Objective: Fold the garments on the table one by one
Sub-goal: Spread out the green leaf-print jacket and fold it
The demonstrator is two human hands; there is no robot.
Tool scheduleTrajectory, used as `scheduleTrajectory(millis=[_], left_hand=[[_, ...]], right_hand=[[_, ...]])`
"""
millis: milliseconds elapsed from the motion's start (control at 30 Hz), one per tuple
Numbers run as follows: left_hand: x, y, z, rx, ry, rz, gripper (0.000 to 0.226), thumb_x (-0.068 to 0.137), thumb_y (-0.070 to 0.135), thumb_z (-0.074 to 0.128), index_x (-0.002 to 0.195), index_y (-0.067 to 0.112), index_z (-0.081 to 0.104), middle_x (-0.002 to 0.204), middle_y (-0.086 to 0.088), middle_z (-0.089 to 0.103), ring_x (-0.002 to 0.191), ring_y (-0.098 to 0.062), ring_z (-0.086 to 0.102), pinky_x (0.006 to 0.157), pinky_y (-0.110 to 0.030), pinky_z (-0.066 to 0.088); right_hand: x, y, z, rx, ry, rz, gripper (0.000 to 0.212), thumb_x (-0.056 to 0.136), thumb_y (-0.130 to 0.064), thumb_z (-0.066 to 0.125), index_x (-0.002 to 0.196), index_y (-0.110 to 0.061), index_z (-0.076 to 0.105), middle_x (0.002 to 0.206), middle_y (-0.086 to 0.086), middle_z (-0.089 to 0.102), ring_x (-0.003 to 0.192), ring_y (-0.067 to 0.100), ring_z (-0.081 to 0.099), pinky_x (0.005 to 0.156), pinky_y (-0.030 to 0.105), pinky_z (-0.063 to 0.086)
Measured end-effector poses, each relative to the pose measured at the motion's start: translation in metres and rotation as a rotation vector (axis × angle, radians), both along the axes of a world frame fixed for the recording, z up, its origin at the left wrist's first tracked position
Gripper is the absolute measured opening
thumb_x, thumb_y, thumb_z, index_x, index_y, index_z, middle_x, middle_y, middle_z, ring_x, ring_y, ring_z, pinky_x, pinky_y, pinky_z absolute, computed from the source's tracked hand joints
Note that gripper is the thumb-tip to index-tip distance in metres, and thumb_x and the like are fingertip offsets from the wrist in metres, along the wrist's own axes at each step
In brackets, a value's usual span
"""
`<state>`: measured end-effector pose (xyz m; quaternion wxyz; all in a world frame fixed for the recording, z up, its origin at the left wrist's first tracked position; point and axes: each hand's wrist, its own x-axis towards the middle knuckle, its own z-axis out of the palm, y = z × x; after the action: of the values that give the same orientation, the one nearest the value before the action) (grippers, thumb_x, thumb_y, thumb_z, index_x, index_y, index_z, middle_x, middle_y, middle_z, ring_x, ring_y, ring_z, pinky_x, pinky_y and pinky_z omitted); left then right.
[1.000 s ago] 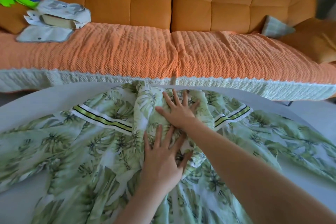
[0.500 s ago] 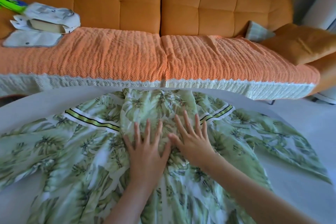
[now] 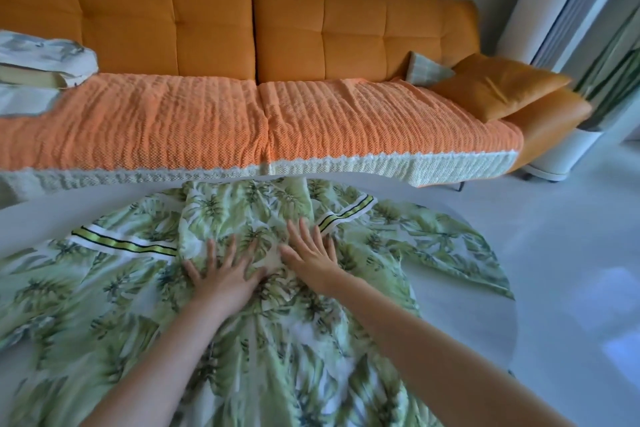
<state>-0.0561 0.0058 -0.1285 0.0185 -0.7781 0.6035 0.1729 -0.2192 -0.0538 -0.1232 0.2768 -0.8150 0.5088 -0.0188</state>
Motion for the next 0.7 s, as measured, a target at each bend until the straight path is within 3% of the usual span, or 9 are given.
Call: scheduleTrajectory(millis=[133,200,300,367,433,500,567,600,700], left_hand=[[-0.033,-0.004,0.03,-0.165,-0.076,-0.086,0.061,0.091,0.062,0.004,0.144,0.039,-0.018,0.153,0.001,-0.024,0.14,-0.029,-0.023,0.11,-0.06,-0.013],[-0.076,-0.005,0.039,-0.236,-0.016,-0.247,0.058,0.095,0.055,0.009,0.146,0.037,-0.01,0.155,0.003,-0.017,0.142,-0.022,-0.021,0.111,-0.055,-0.016],[-0.146,-0.005,0.04,-0.214,0.116,-0.425,0.058,0.095,0.053,0.01,0.149,0.035,-0.002,0.157,0.004,-0.011,0.143,-0.018,-0.016,0.114,-0.051,-0.014],[-0.184,-0.005,0.031,-0.157,0.14,-0.485,0.059,0.094,0.055,0.008,0.148,0.035,-0.004,0.156,0.004,-0.012,0.144,-0.018,-0.015,0.114,-0.051,-0.011],[-0.212,-0.005,0.017,-0.095,0.13,-0.5,0.061,0.094,0.058,0.007,0.148,0.034,-0.006,0.156,0.003,-0.014,0.143,-0.02,-0.017,0.114,-0.054,-0.01],[-0.231,-0.004,0.002,-0.063,0.08,-0.521,0.071,0.084,0.065,-0.009,0.147,0.033,-0.01,0.153,0.001,-0.023,0.141,-0.023,-0.023,0.112,-0.057,-0.013],[-0.239,-0.004,-0.014,-0.147,0.028,-0.542,0.087,0.065,0.07,-0.03,0.142,0.033,-0.017,0.148,-0.001,-0.029,0.139,-0.027,-0.026,0.108,-0.057,-0.02],[-0.239,-0.003,-0.021,-0.221,0.0,-0.541,0.085,0.068,0.07,-0.029,0.143,0.033,-0.012,0.15,-0.002,-0.023,0.14,-0.028,-0.019,0.109,-0.058,-0.018],[-0.236,0.002,-0.035,-0.335,-0.036,-0.51,0.064,0.095,0.062,0.012,0.144,0.026,0.03,0.151,-0.003,0.028,0.137,-0.03,0.029,0.107,-0.053,0.015]], right_hand=[[-0.062,0.013,0.032,0.112,-0.57,-0.33,0.056,0.1,-0.045,0.026,0.15,-0.033,0.004,0.158,-0.011,-0.001,0.145,0.014,0.0,0.118,0.039,0.005],[-0.106,0.02,0.039,0.135,-0.714,-0.512,0.051,0.101,-0.036,0.033,0.149,-0.026,0.02,0.154,-0.004,0.023,0.141,0.017,0.024,0.115,0.035,0.021],[-0.17,0.026,0.044,0.109,-0.917,-0.868,0.039,0.1,-0.016,0.039,0.139,-0.012,0.04,0.123,0.007,0.056,0.111,0.024,0.055,0.092,0.037,0.047],[-0.204,0.032,0.046,0.183,-1.101,-1.089,0.031,0.098,-0.002,0.036,0.126,0.005,0.047,0.089,0.012,0.055,0.08,0.025,0.057,0.07,0.034,0.05],[-0.228,0.038,0.046,0.337,-1.201,-1.211,0.025,0.096,0.001,0.036,0.114,0.012,0.049,0.089,0.02,0.053,0.071,0.028,0.055,0.064,0.035,0.049],[-0.243,0.041,0.046,0.479,-1.327,-1.273,0.035,0.097,-0.004,0.037,0.128,0.012,0.041,0.112,0.028,0.053,0.092,0.037,0.059,0.079,0.04,0.049],[-0.251,0.045,0.048,0.6,-1.459,-1.331,0.046,0.096,-0.006,0.039,0.138,0.011,0.028,0.136,0.03,0.041,0.122,0.041,0.047,0.102,0.043,0.04],[-0.253,0.047,0.049,0.646,-1.513,-1.36,0.051,0.096,-0.006,0.041,0.14,0.009,0.022,0.14,0.029,0.037,0.128,0.04,0.042,0.108,0.044,0.034],[-0.259,0.047,0.044,0.707,-1.603,-1.43,0.062,0.096,-0.011,0.047,0.145,0.004,0.014,0.143,0.025,0.036,0.13,0.037,0.041,0.11,0.044,0.032]])
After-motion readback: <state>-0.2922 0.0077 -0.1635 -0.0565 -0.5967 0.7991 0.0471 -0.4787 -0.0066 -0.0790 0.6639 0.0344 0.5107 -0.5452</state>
